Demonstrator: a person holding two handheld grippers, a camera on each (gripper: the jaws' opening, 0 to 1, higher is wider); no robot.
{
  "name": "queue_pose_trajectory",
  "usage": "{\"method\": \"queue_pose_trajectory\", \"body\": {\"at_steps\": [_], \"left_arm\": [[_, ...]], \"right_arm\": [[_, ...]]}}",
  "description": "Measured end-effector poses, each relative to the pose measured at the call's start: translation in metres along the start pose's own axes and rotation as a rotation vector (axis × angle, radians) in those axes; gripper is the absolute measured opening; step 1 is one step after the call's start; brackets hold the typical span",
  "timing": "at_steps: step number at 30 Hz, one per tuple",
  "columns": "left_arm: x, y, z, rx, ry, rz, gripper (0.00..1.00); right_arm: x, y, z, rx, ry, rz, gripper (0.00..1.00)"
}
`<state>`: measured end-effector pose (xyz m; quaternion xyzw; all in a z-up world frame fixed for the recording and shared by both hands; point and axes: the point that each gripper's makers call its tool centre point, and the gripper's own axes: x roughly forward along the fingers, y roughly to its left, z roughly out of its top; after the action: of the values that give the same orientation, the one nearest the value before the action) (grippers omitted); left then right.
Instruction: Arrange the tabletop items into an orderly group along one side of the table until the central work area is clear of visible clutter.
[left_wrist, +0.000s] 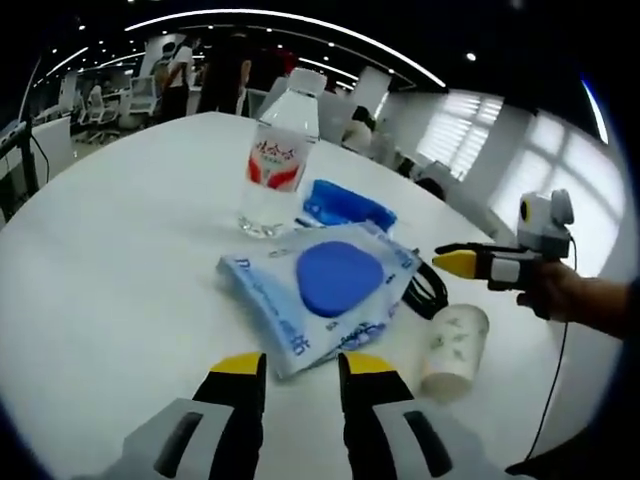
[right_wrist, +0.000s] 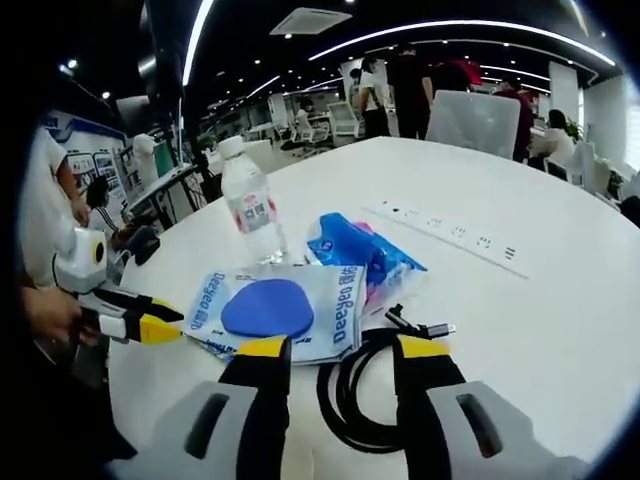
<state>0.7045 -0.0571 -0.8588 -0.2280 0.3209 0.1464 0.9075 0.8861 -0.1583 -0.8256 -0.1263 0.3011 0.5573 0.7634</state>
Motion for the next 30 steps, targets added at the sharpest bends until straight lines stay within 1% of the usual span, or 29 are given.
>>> {"method": "queue_pose_trajectory", "body": {"at_steps": [2,5,9,12,14,16,21,22,24,25,28,30], "left_arm": [[0.004,0.001,-0.001,-0.007,0.007,0.0,0.24],[0.003,-0.003,-0.001,-0.009,0.013,0.004,0.24],[0.007,-0.004,-0.004,-0.005,0.035,0.003,0.22],[0.009,-0.003,-0.005,-0.011,0.048,0.004,0.21],[0.01,-0.001,-0.006,-0.013,0.058,0.002,0.19],[0.009,-0.001,-0.008,-0.014,0.062,0.004,0.19],[0.01,-0.003,-0.008,-0.039,0.067,-0.002,0.17],[0.011,-0.001,-0.008,-0.047,0.069,-0.002,0.16],[0.012,0.0,-0.009,-0.055,0.073,0.002,0.09],[0.012,0.001,-0.009,-0.056,0.077,0.003,0.07],[0.013,0.002,-0.009,-0.079,0.075,-0.004,0.07],[0.013,0.003,-0.01,-0.093,0.075,-0.007,0.05]], "right_arm": [[0.005,-0.003,-0.001,0.004,0.009,-0.006,0.34],[0.005,-0.004,-0.003,0.016,0.024,-0.012,0.29],[0.013,-0.004,-0.009,0.03,0.044,-0.001,0.3],[0.013,-0.003,-0.011,0.034,0.055,0.001,0.3],[0.014,-0.003,-0.012,0.041,0.056,0.001,0.3],[0.015,-0.005,-0.011,0.054,0.048,-0.006,0.27],[0.019,-0.002,-0.008,0.069,0.032,0.008,0.22],[0.021,-0.001,-0.007,0.074,0.032,0.009,0.2],[0.023,0.002,-0.008,0.07,0.039,0.01,0.13],[0.024,0.001,-0.01,0.062,0.047,0.004,0.11],[0.024,0.0,-0.011,0.063,0.057,-0.005,0.07],[0.024,-0.002,-0.013,0.069,0.066,-0.015,0.01]]}}
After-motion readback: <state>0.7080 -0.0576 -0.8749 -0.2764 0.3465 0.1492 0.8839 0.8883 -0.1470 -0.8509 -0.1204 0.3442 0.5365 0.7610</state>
